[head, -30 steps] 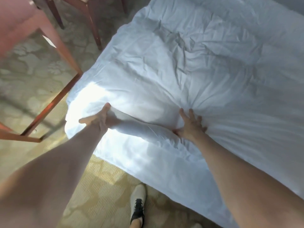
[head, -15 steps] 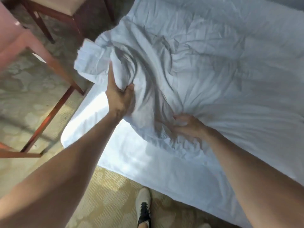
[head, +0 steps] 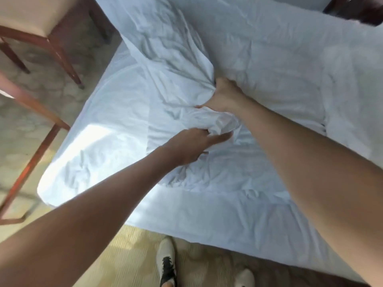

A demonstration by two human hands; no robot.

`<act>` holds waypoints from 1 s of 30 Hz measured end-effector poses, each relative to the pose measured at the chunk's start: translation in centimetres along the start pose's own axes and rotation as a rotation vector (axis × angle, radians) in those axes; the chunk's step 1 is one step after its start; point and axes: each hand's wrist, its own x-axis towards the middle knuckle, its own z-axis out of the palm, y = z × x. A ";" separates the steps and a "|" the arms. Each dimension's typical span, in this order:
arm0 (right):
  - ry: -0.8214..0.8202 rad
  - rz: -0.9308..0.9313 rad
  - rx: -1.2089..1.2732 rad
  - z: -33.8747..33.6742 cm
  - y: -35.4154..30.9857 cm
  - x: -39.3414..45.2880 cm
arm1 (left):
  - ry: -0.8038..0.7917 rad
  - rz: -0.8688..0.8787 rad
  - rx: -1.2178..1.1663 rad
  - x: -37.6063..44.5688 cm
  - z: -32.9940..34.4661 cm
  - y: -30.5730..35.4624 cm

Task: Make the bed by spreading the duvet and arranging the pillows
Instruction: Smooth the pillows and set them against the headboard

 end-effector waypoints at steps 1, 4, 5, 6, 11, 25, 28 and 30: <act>0.028 0.067 0.040 0.1 1.4 0.1 | -0.014 0.002 0.026 -0.1 0.1 0.4; 0.090 0.245 0.291 0.0 6.5 0.3 | 0.032 -0.048 -0.098 -1.0 0.1 1.9; 0.097 0.283 0.378 -0.2 8.3 0.1 | 0.060 -0.082 -0.214 -1.3 0.1 2.7; 0.095 0.313 0.455 -0.5 10.0 0.0 | 0.076 -0.112 -0.317 -1.4 0.3 3.5; 0.086 0.394 0.506 -3.8 19.7 -2.0 | 0.163 -0.273 -0.062 1.0 3.2 6.0; 0.423 0.523 0.741 -7.5 41.1 -8.4 | -0.267 -0.363 0.109 14.6 10.7 17.4; 0.521 0.526 0.732 -7.6 43.1 -9.0 | -0.334 -0.345 0.073 15.7 11.5 19.0; 0.549 0.561 0.718 -6.8 44.0 -8.8 | -0.362 -0.341 0.105 16.1 12.1 19.5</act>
